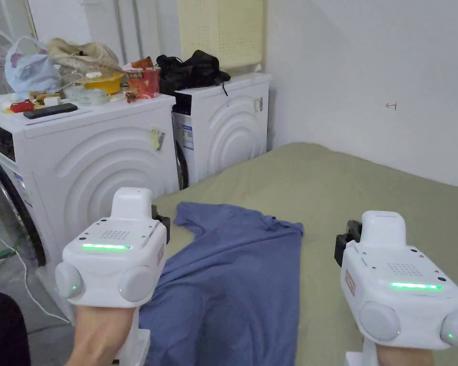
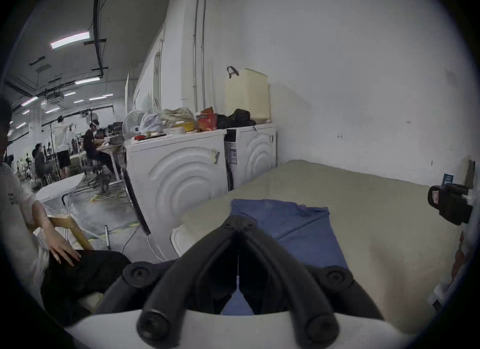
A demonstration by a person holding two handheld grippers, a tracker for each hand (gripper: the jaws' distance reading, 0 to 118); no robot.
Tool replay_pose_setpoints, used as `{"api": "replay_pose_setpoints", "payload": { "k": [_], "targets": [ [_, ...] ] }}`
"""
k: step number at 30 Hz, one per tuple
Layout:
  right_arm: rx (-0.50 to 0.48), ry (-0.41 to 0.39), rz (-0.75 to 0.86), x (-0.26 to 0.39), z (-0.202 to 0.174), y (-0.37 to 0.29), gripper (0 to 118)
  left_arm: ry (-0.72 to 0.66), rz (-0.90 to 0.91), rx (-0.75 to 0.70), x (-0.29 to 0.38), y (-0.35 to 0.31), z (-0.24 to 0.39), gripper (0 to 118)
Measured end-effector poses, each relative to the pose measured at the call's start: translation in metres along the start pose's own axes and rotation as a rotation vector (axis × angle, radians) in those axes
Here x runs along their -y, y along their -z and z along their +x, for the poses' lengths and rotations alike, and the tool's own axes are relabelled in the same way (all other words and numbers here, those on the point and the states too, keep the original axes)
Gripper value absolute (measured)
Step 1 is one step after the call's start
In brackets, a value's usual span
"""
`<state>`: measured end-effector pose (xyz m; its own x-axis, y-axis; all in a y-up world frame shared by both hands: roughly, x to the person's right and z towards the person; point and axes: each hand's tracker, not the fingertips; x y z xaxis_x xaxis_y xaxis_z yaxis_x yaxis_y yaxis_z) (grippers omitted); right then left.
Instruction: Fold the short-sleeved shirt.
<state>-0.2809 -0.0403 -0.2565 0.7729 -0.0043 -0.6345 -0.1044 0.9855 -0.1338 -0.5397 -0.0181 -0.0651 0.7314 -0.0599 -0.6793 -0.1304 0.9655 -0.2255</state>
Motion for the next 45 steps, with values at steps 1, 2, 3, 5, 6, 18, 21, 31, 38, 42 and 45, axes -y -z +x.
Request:
{"api": "replay_pose_setpoints", "payload": {
  "k": [1, 2, 3, 5, 6, 18, 21, 31, 38, 42, 45],
  "targets": [
    [0.005, -0.002, -0.01, 0.0, 0.0, 0.003, 0, 0.002, -0.004, 0.0, 0.001, 0.003, -0.001, 0],
    [0.009, -0.005, -0.011, 0.003, 0.001, 0.003, 0, 0.005, -0.005, 0.001, 0.002, 0.006, -0.001, 0],
    [0.009, -0.005, -0.011, 0.004, 0.002, 0.005, 0, 0.009, -0.01, 0.005, 0.004, 0.01, 0.0, 0],
    [0.011, -0.013, -0.023, 0.006, 0.002, 0.011, 0, 0.019, -0.02, 0.012, 0.007, 0.018, 0.003, 0],
    [0.014, -0.021, -0.033, 0.009, 0.002, 0.014, 0, 0.022, -0.029, 0.026, 0.009, 0.024, 0.006, 0],
    [0.003, -0.008, -0.185, 0.072, 0.013, 0.069, 0, 0.043, -0.434, 0.298, 0.051, 0.213, 0.097, 2],
    [0.0, 0.001, -0.228, 0.091, 0.018, 0.083, 0, 0.077, -0.553, 0.312, 0.072, 0.264, 0.12, 2],
    [0.016, 0.021, -0.299, 0.131, 0.038, 0.096, 0, 0.273, -0.798, 0.208, 0.124, 0.335, 0.147, 118],
    [0.047, 0.033, -0.319, 0.132, 0.054, 0.08, 0, 0.224, -0.855, 0.245, 0.118, 0.339, 0.146, 107],
    [0.079, 0.052, -0.302, 0.118, 0.071, 0.062, 0, 0.303, -0.747, 0.223, 0.092, 0.31, 0.16, 3],
    [0.108, 0.089, -0.283, 0.104, 0.093, 0.037, 0, 0.236, -0.749, 0.282, 0.065, 0.287, 0.171, 3]
  ]
}}
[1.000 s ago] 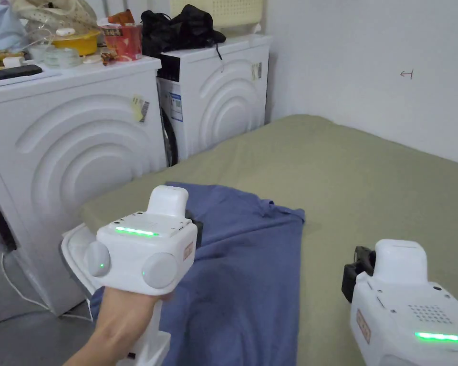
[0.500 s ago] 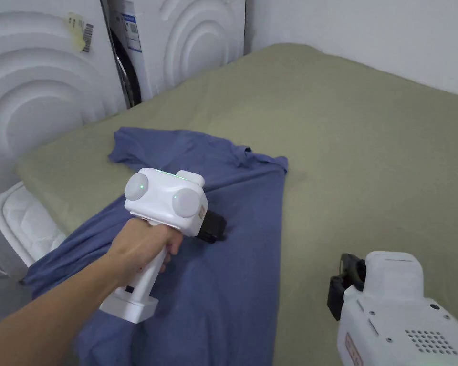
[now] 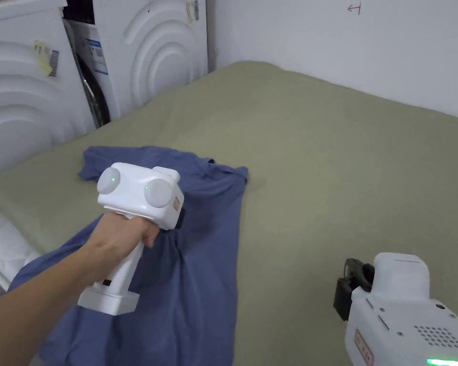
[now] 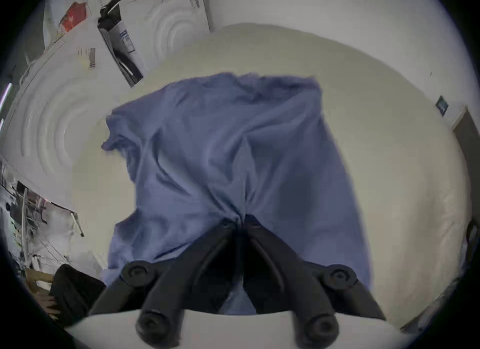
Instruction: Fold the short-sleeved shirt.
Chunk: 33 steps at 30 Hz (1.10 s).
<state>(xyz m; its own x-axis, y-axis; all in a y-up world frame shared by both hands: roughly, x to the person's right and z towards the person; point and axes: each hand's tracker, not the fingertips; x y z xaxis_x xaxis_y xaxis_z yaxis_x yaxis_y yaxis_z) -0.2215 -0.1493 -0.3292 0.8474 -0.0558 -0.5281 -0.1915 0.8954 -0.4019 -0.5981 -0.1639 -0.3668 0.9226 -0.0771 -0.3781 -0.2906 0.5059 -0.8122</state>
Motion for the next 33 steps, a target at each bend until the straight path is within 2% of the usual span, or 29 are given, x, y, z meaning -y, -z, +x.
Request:
{"api": "replay_pose_setpoints", "payload": {
  "k": [5, 8, 12, 15, 19, 27, 33],
  "targets": [
    [0.105, 0.013, 0.067, -0.011, 0.049, -0.058, 0, 0.077, 0.15, 0.135, -0.021, -0.08, 0.061, 3],
    [0.176, 0.046, 0.105, -0.015, 0.087, -0.098, 0, 0.182, 0.207, 0.189, -0.025, -0.135, 0.132, 3],
    [0.31, 0.031, 0.128, -0.012, 0.14, -0.155, 0, 0.272, 0.282, 0.355, -0.036, -0.176, 0.229, 3],
    [0.406, 0.041, 0.142, -0.006, 0.179, -0.198, 0, 0.384, 0.323, 0.467, -0.034, -0.215, 0.313, 3],
    [0.523, 0.059, 0.138, 0.009, 0.222, -0.243, 0, 0.469, 0.347, 0.631, -0.02, -0.248, 0.417, 3],
    [0.679, 0.136, 0.11, 0.043, 0.285, -0.295, 0, 0.596, 0.184, 0.857, 0.042, -0.236, 0.585, 3],
    [0.731, 0.192, 0.044, 0.078, 0.326, -0.293, 0, 0.677, 0.012, 0.761, 0.093, -0.136, 0.658, 3]
  ]
}}
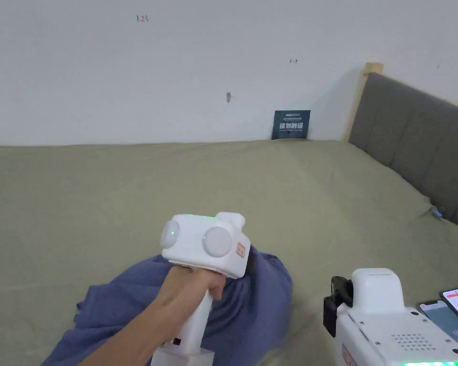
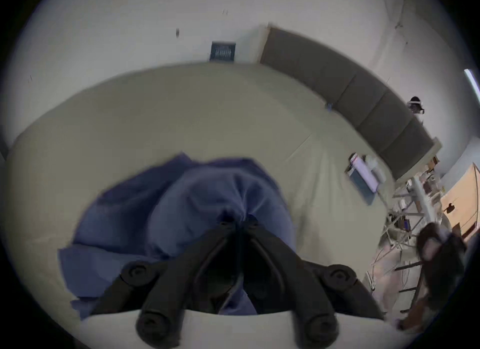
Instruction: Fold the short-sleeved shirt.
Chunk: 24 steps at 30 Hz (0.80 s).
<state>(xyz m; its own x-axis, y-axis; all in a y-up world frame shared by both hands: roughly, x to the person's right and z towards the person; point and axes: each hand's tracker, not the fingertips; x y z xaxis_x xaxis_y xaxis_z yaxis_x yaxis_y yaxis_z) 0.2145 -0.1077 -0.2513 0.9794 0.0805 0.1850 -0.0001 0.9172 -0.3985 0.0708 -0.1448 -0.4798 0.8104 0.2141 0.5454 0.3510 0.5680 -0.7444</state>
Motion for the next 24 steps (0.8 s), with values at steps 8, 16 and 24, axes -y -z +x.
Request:
{"api": "replay_pose_setpoints", "payload": {
  "k": [8, 16, 24],
  "targets": [
    [0.016, 0.021, -0.067, 0.024, 0.009, 0.029, 0, -0.061, -0.07, -0.038, 0.024, 0.051, -0.025, 3],
    [-0.018, 0.011, -0.043, 0.016, -0.008, 0.017, 0, -0.024, 0.162, -0.122, 0.046, -0.056, -0.031, 95],
    [-0.079, 0.009, 0.034, 0.006, -0.035, -0.018, 0, -0.085, 0.495, -0.415, 0.168, -0.239, -0.077, 0]
  ]
}}
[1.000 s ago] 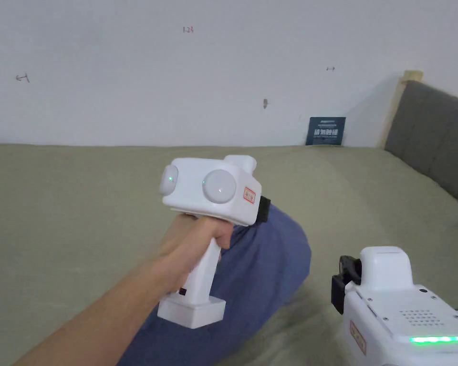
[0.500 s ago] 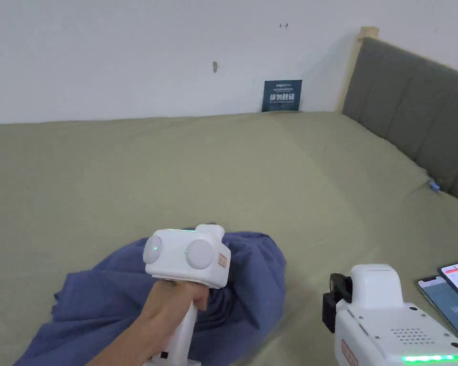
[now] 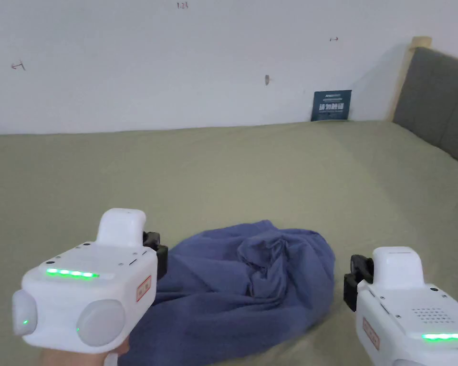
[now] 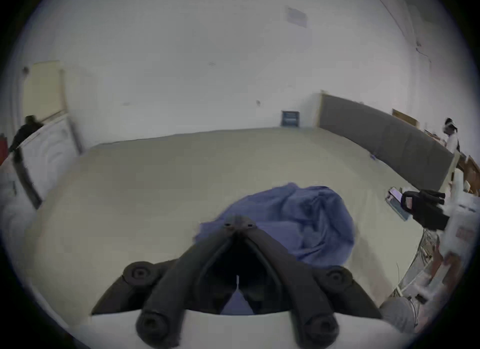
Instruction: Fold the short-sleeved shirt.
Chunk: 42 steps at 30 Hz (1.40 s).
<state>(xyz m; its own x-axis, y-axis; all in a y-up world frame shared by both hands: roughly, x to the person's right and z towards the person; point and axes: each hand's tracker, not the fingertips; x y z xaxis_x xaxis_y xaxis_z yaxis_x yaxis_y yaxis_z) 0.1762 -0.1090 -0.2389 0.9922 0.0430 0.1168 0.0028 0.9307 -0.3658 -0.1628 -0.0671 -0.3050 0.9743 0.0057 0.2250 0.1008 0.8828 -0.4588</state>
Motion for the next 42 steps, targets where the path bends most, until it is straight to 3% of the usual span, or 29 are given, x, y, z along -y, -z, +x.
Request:
{"api": "replay_pose_setpoints", "payload": {
  "k": [7, 13, 18, 27, 28, 29, 30, 31, 33, 35, 36, 38, 39, 40, 42],
  "targets": [
    [-0.042, -0.023, 0.018, 0.006, -0.018, -0.024, 0, -0.134, 0.028, -0.164, 0.049, -0.097, -0.073, 0],
    [-0.056, -0.025, 0.001, 0.006, -0.028, -0.022, 0, -0.179, -0.009, -0.185, 0.059, -0.099, -0.088, 0],
    [-0.059, -0.031, -0.013, 0.007, -0.031, -0.006, 0, -0.177, -0.066, -0.12, 0.047, -0.053, -0.083, 0],
    [-0.053, -0.036, -0.064, 0.012, -0.028, 0.045, 0, -0.193, -0.362, 0.066, 0.02, 0.14, -0.065, 1],
    [-0.054, -0.038, -0.074, 0.015, -0.027, 0.049, 0, -0.189, -0.39, 0.064, 0.019, 0.158, -0.062, 16],
    [-0.055, -0.041, -0.083, 0.017, -0.026, 0.055, 0, -0.181, -0.432, 0.066, 0.017, 0.17, -0.06, 52],
    [-0.054, -0.044, -0.091, 0.019, -0.025, 0.06, 0, -0.195, -0.456, 0.071, 0.017, 0.186, -0.059, 111],
    [-0.051, -0.049, -0.097, 0.021, -0.024, 0.065, 0, -0.206, -0.478, 0.059, 0.02, 0.202, -0.057, 118],
    [-0.049, -0.057, -0.113, 0.026, -0.02, 0.07, 0, -0.159, -0.422, -0.026, 0.014, 0.211, -0.05, 104],
    [-0.046, -0.06, -0.125, 0.03, -0.017, 0.075, 0, -0.137, -0.506, -0.024, 0.015, 0.223, -0.046, 101],
    [-0.043, -0.063, -0.131, 0.031, -0.014, 0.076, 0, -0.126, -0.53, -0.01, 0.017, 0.225, -0.042, 90],
    [-0.037, -0.064, -0.143, 0.035, -0.01, 0.079, 0, -0.056, -0.608, 0.008, 0.036, 0.246, -0.033, 46],
    [-0.03, -0.064, -0.149, 0.037, -0.008, 0.081, 0, -0.047, -0.575, -0.019, 0.041, 0.246, -0.028, 33],
    [-0.026, -0.061, -0.154, 0.038, -0.006, 0.083, 0, -0.048, -0.537, -0.021, 0.038, 0.238, -0.026, 6],
    [-0.02, -0.059, -0.166, 0.038, -0.003, 0.087, 0, -0.064, -0.534, 0.01, 0.038, 0.238, -0.026, 7]
  ]
}}
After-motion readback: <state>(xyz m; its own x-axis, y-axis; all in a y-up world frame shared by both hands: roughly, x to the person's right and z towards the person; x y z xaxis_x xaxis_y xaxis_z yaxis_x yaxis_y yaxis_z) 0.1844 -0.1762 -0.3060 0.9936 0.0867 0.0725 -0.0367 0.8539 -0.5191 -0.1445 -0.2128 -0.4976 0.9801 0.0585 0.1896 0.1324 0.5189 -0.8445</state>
